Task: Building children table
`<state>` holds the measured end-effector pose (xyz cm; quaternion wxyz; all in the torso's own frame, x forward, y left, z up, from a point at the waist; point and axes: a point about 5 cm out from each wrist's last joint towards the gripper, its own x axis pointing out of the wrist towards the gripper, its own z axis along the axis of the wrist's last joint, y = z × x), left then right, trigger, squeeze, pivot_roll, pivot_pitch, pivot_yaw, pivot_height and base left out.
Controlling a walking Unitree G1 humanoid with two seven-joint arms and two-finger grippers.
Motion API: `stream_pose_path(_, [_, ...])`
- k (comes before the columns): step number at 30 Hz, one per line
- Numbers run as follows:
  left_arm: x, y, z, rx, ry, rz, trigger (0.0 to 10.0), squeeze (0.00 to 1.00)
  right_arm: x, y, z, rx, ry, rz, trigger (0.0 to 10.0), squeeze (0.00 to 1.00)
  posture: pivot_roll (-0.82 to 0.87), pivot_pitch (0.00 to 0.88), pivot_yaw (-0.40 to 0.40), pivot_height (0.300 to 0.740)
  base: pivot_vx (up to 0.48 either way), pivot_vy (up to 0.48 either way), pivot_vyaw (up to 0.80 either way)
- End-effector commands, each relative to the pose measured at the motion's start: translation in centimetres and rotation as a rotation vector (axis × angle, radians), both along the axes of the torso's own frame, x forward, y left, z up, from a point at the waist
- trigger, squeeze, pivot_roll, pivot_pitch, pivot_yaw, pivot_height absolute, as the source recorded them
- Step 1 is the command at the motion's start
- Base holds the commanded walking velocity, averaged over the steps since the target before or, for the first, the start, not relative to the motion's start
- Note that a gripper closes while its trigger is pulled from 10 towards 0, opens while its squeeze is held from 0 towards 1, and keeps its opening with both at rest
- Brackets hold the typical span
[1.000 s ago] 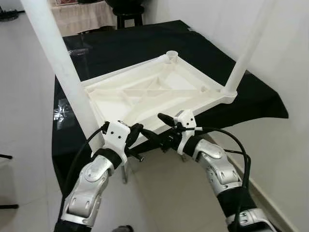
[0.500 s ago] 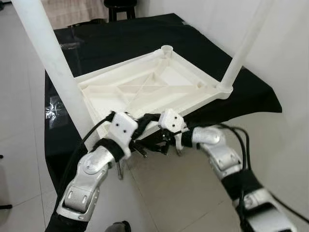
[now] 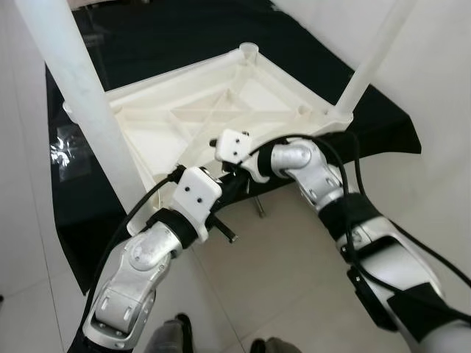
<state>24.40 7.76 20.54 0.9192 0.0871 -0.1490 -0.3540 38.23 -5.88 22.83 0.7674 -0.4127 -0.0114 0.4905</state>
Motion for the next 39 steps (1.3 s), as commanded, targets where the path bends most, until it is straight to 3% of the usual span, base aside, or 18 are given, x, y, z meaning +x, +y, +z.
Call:
stream_pose_path(1, [-0.8, -0.3, -0.5, 0.021, 0.029, -0.011, 10.0, 0.00, -0.1, -0.6, -1.4, -0.059, 0.065, 0.023, 10.0, 0.00, 0.09, 0.357, -0.120, 0.740, 0.000, 0.000, 0.00])
stream_pose_path(4, [-1.1, -0.3, -0.6, 0.022, 0.038, -0.010, 10.0, 0.00, -0.1, -0.4, 0.2, 0.070, 0.113, 0.077, 10.0, 0.00, 0.09, 0.370, -0.124, 0.740, 0.000, 0.000, 0.00])
stream_pose_path(5, [-1.1, -0.3, -0.6, 0.022, 0.038, -0.010, 10.0, 0.00, -0.1, -0.4, 0.2, 0.070, 0.113, 0.077, 10.0, 0.00, 0.09, 0.370, -0.124, 0.740, 0.000, 0.000, 0.00])
stream_pose_path(8, [-1.3, -0.4, -0.4, 0.025, 0.045, -0.006, 10.0, 0.00, -0.4, -0.1, 2.6, 0.246, 0.169, 0.206, 10.0, 0.00, 0.09, 0.376, -0.124, 0.740, 0.000, 0.000, 0.00])
stream_pose_path(11, [-1.3, -0.5, -0.4, 0.025, 0.046, -0.008, 10.0, 0.00, -0.5, -0.2, 3.3, 0.268, 0.175, 0.243, 10.0, 0.00, 0.09, 0.377, -0.122, 0.740, 0.000, 0.000, 0.00])
stream_pose_path(15, [-1.4, -0.9, -0.3, 0.023, 0.049, -0.024, 10.0, 0.00, -0.8, -0.3, 3.5, 0.205, 0.187, 0.308, 10.0, 0.00, 0.09, 0.378, -0.119, 0.740, 0.000, 0.000, 0.00])
stream_pose_path(17, [-1.7, -1.2, -0.3, 0.023, 0.055, -0.041, 10.0, 0.00, -1.1, -0.3, 2.6, 0.075, 0.202, 0.353, 10.0, 0.00, 0.09, 0.379, -0.115, 0.740, 0.000, 0.000, 0.00])
stream_pose_path(18, [-1.7, -1.2, -0.3, 0.023, 0.055, -0.041, 10.0, 0.00, -1.1, -0.3, 2.6, 0.075, 0.202, 0.353, 10.0, 0.00, 0.09, 0.379, -0.115, 0.740, 0.000, 0.000, 0.00])
stream_pose_path(19, [-2.0, -1.3, -0.5, 0.032, 0.066, -0.051, 10.0, 0.00, -1.1, -0.4, 1.8, -0.015, 0.210, 0.360, 10.0, 0.00, 0.10, 0.379, -0.114, 0.740, 0.000, 0.000, 0.00])
stream_pose_path(22, [-2.3, -1.3, -0.7, 0.037, 0.076, -0.059, 10.0, 0.00, -1.1, -0.6, 1.5, -0.047, 0.213, 0.361, 10.0, 0.00, 0.10, 0.382, -0.115, 0.740, 0.000, 0.000, 0.00])
stream_pose_path(28, [-2.4, -1.4, -0.7, 0.039, 0.082, -0.061, 10.0, 0.00, -0.4, -0.4, 2.4, -0.046, 0.168, 0.302, 10.0, 0.00, 0.10, 0.385, -0.118, 0.740, 0.000, 0.000, 0.00])
stream_pose_path(29, [-2.4, -1.4, -0.7, 0.042, 0.084, -0.059, 10.0, 0.00, 0.2, -0.1, 3.0, -0.041, 0.103, 0.216, 10.0, 0.00, 0.10, 0.389, -0.120, 0.740, 0.000, 0.000, 0.00])
stream_pose_path(32, [-2.4, -1.4, -0.7, 0.044, 0.084, -0.059, 10.0, 0.00, 0.7, 0.6, 3.7, 0.003, 0.057, 0.152, 10.0, 0.00, 0.10, 0.391, -0.123, 0.740, 0.000, 0.000, 0.00])
stream_pose_path(39, [-2.5, -1.5, -0.6, 0.047, 0.083, -0.058, 10.0, 0.00, 1.0, 1.7, 4.5, 0.055, 0.028, 0.092, 10.0, 0.00, 0.11, 0.396, -0.128, 0.740, 0.000, 0.000, 0.00])
